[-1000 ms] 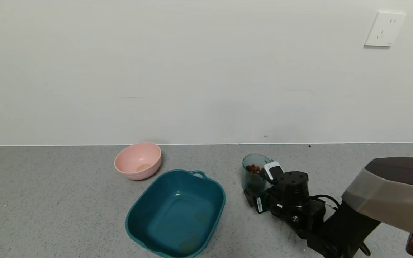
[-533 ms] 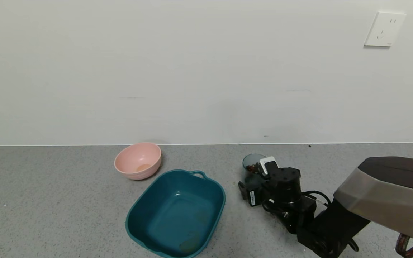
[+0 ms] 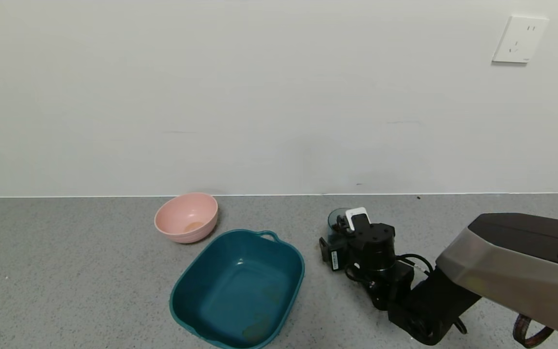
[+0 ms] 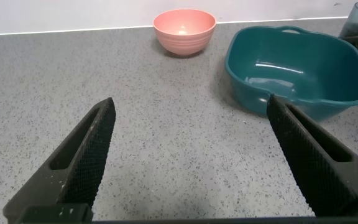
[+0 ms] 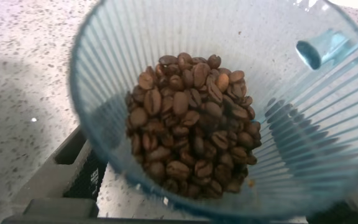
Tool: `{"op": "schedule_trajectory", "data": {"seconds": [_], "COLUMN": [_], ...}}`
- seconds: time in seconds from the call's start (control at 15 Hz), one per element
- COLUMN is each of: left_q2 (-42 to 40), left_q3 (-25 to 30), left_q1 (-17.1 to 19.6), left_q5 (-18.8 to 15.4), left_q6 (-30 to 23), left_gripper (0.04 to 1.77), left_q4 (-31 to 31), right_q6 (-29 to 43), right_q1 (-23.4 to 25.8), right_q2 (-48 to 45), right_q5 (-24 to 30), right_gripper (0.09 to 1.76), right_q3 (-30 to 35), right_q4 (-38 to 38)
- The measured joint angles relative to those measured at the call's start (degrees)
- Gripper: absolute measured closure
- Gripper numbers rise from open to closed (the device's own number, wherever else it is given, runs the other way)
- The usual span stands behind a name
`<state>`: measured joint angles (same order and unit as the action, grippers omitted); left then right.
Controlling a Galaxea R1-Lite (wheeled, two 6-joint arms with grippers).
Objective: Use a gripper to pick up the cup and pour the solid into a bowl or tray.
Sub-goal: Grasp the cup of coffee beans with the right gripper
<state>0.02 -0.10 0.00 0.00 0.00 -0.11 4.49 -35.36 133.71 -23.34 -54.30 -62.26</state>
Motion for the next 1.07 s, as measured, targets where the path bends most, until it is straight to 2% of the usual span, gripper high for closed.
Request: {"op": "schedule_trajectory", "data": {"seconds": [0.6,0.67,0.73,0.8,1.07], "left_q2": [0.00,0.00,0.00,0.00,0.00], "left_q3": [0.00,0.00,0.00,0.00,0.00], "left_q1": [0.00,-0.02,-0.02,-0.02,-0.02], "left_q5": [0.00,0.00,0.00,0.00,0.00], "left_q6": [0.00,0.00,0.02,0.00,0.00], "left_gripper": [0.06,0.06,0.06,0.06,0.06], "left_q4": [0.00,-0.02,0.00,0.00,0.00], "right_q6": [-0.24,-0.24,-0.27,-0.27,-0.28], "right_q1": [-0.02,-0.02,-0.02,-0.07,-0.11], "right_q2": [0.77,0.80,0.80,0.78,0.77], "right_q5": [-0.09,-0.09,-0.07,-0.07,0.00], "right_gripper": [0.14,0.22,0.39,0.46,0.48], "right_q3": [-0.48,-0.48,-0.44,-0.30,0.16], "right_q4": [-1.74,-1.83,-1.80,-1.88,-2.46]}}
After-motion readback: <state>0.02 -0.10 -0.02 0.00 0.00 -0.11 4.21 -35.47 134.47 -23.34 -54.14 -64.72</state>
